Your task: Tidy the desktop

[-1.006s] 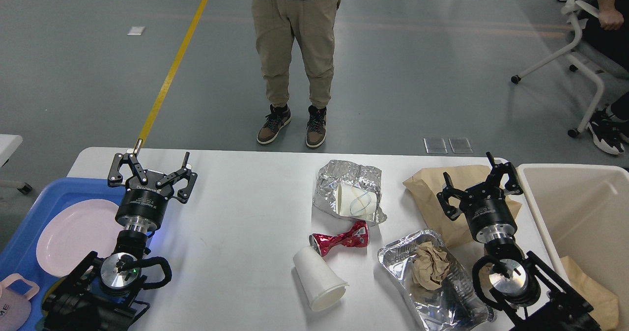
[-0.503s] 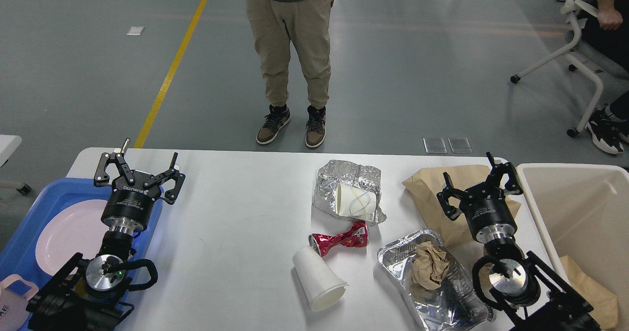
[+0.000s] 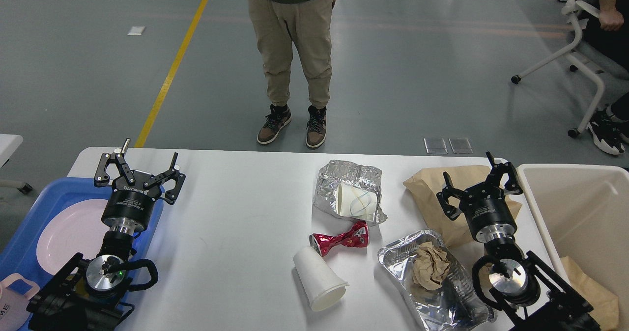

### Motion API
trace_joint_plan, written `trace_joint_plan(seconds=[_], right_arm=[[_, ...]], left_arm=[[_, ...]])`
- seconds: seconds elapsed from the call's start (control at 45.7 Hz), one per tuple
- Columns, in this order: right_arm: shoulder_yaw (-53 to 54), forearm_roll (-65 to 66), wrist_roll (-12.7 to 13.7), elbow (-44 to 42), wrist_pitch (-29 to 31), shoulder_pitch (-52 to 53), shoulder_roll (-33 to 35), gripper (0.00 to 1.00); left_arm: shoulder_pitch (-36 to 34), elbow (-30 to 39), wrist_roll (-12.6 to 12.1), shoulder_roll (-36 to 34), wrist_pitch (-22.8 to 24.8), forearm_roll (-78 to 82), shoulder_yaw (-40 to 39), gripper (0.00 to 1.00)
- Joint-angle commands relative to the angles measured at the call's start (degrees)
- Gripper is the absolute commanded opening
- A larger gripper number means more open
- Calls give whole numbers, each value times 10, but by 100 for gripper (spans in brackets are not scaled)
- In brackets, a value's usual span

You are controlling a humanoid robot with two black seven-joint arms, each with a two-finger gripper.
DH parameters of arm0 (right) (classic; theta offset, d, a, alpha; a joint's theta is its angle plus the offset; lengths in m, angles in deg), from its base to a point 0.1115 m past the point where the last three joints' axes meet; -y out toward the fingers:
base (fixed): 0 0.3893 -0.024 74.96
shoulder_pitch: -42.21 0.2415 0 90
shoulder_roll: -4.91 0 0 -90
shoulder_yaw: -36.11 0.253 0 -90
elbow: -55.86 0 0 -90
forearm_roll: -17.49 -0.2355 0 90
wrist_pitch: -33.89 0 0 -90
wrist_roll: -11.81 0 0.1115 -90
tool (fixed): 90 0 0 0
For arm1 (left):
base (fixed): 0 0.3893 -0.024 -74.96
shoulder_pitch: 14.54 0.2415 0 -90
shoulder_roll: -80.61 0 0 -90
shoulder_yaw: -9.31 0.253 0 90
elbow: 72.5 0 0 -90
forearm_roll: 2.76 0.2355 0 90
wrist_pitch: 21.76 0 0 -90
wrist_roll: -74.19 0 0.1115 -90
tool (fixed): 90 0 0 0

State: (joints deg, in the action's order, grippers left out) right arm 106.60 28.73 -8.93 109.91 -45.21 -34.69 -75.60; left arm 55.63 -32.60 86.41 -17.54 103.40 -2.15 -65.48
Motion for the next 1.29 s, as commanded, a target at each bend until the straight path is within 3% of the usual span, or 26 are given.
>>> trace_joint_plan(seconds=[0.0,0.612,0.809,1.269], right_arm=[[0,0,0,0,0,0,0,100],[0,-24,11,-11,1,39,7,100],[2,-47,72,-16,-7,49,35,100],[-8,-46,70,-78,-4,97,47,100]], left_arm=[[1,0,0,1,0,0,0,96],[0,0,0,0,0,0,0,96],[0,0,0,0,0,0,0,96],[1,0,0,1,0,0,0,96]])
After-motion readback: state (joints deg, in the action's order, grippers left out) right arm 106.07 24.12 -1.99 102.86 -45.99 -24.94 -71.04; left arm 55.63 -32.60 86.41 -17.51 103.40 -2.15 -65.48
